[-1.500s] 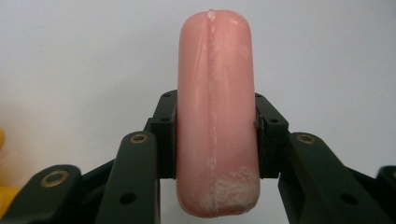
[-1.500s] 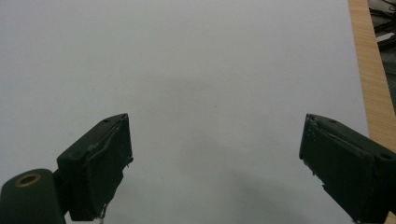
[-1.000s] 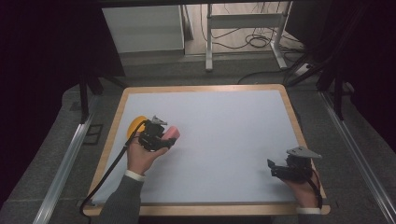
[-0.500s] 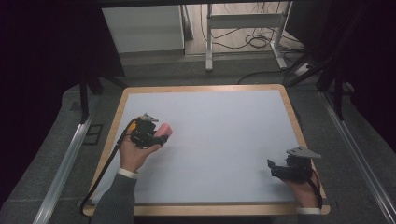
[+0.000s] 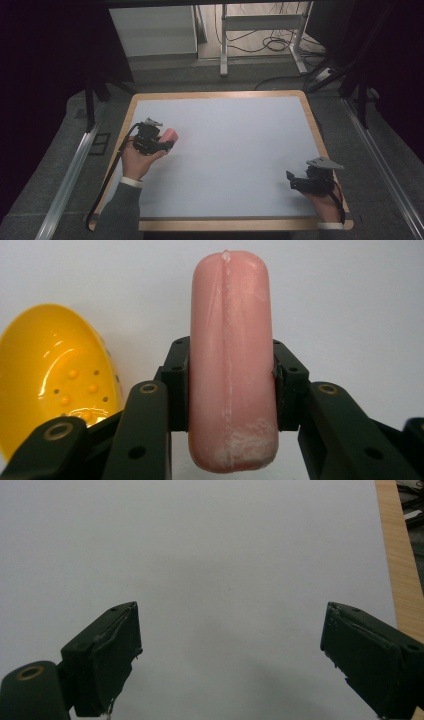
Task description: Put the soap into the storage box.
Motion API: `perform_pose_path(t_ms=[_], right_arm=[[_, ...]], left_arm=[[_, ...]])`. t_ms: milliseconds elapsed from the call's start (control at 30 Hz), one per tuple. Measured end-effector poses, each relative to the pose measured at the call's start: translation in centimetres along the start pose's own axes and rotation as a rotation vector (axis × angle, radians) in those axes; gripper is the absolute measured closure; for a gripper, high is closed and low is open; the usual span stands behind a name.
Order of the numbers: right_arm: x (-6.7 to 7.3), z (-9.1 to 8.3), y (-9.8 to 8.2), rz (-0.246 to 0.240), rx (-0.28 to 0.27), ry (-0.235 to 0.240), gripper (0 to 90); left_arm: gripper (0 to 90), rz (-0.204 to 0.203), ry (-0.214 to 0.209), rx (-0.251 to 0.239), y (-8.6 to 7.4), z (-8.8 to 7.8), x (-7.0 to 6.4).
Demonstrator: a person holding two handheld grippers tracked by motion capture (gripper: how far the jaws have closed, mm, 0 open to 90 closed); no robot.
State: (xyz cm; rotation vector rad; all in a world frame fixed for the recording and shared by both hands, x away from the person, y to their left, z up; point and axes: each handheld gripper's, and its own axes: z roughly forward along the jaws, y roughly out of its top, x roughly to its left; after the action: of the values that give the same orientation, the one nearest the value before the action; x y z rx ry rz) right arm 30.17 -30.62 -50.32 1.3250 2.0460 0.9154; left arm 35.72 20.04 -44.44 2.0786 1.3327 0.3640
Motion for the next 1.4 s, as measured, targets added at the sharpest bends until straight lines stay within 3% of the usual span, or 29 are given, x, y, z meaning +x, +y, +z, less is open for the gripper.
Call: perform_pose_path(t_ms=[800, 1400], right_arm=[[0.0, 0.0, -0.1, 0.001, 0.004, -0.002, 9.0], [0.0, 0.0, 0.0, -0.001, 0.004, -0.003, 8.9]], left_arm=[[60.4, -0.060, 0.057, -0.019, 0.6, -0.9, 3.0], [60.3, -0.093, 0.093, -0.017, 0.1, -1.6, 4.9]])
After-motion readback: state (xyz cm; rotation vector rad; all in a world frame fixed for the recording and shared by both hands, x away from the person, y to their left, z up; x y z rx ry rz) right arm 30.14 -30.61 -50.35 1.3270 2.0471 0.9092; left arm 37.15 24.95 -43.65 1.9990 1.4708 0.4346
